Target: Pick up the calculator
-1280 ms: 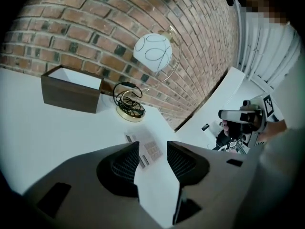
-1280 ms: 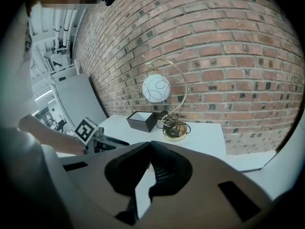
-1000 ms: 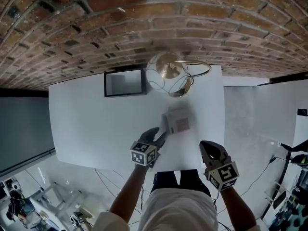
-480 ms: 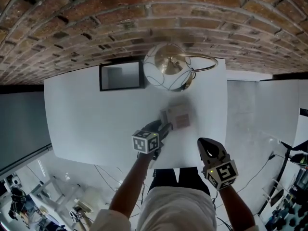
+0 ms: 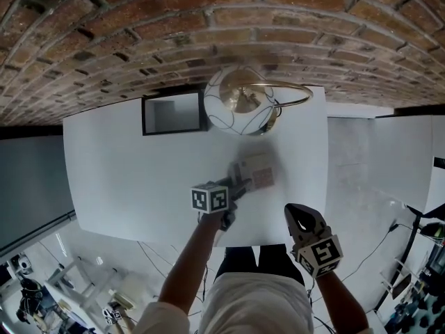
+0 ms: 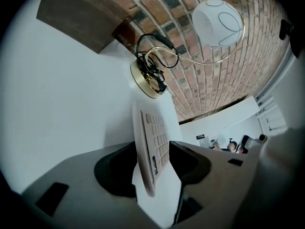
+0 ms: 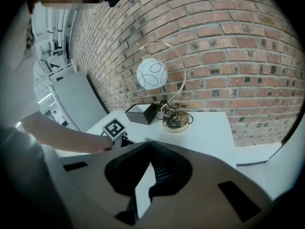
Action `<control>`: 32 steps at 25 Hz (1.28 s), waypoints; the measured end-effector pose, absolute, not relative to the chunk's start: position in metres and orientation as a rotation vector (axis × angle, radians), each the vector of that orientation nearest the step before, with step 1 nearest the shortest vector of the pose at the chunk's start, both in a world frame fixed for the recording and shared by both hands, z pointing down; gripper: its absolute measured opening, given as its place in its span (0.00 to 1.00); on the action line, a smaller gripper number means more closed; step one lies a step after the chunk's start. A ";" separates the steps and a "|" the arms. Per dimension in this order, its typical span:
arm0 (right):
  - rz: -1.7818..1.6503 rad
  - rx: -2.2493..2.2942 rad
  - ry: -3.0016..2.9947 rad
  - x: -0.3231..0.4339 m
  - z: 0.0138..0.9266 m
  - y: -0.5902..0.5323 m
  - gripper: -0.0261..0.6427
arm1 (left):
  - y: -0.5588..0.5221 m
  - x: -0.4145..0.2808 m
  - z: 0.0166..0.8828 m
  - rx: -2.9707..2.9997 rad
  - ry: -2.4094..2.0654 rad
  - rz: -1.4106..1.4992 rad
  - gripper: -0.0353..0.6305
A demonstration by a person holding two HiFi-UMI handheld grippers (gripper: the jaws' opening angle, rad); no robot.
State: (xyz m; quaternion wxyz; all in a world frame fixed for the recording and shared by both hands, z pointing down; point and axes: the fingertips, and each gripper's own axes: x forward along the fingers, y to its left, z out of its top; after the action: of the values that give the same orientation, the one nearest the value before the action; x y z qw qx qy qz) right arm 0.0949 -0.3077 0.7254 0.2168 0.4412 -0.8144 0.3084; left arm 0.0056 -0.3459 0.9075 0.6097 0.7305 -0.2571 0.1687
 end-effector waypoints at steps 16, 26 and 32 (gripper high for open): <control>0.853 1.259 -2.240 0.100 0.721 -0.292 0.06 | -0.335 0.002 0.911 1.585 -0.531 0.251 0.23; 0.826 1.284 -2.250 0.092 0.696 -0.273 0.06 | -0.332 -0.013 0.857 1.675 -0.610 0.175 0.23; 0.767 1.337 -2.264 0.092 0.678 -0.274 0.06 | -0.335 -0.024 0.815 1.775 -0.664 0.140 0.23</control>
State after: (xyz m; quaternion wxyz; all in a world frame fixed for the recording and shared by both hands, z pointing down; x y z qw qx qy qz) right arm 0.0922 -0.2743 0.6779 0.1998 0.4783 -0.8100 0.2744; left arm -0.0237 -0.3349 0.8147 0.5814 0.7600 -0.2843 0.0598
